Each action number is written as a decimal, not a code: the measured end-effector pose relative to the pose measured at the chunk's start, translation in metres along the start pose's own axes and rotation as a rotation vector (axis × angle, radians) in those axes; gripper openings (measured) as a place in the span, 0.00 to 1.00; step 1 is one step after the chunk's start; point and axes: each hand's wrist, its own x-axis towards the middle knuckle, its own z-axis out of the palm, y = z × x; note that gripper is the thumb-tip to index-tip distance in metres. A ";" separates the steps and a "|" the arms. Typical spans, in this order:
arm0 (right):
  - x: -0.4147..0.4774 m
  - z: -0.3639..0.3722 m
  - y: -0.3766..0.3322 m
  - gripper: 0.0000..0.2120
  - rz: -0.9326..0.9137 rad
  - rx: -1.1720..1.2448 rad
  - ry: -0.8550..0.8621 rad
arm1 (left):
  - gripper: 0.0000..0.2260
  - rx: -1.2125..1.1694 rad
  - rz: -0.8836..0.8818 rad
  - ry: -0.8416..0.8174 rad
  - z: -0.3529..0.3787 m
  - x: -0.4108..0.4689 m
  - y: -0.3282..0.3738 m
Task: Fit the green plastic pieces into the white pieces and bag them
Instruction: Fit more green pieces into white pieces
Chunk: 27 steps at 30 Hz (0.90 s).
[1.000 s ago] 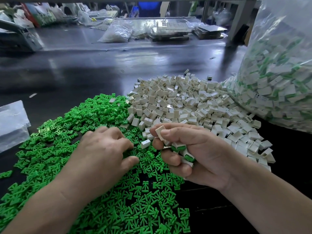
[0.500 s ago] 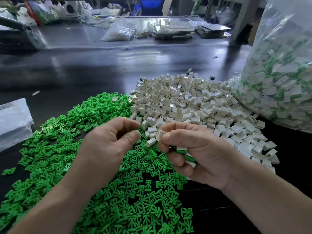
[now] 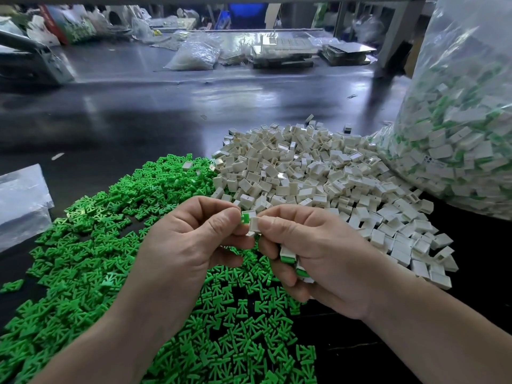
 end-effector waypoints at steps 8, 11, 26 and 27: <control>0.001 -0.002 0.003 0.07 -0.109 -0.108 0.041 | 0.05 0.017 0.052 0.013 0.006 -0.004 -0.003; -0.001 -0.002 0.003 0.06 -0.126 -0.150 0.046 | 0.05 0.001 0.046 0.009 0.005 -0.005 -0.004; -0.001 -0.001 0.005 0.07 -0.135 -0.178 0.066 | 0.10 0.152 0.179 0.063 0.007 -0.009 -0.004; -0.001 -0.001 0.005 0.07 -0.130 -0.172 0.065 | 0.09 0.151 0.180 0.066 0.007 -0.009 -0.004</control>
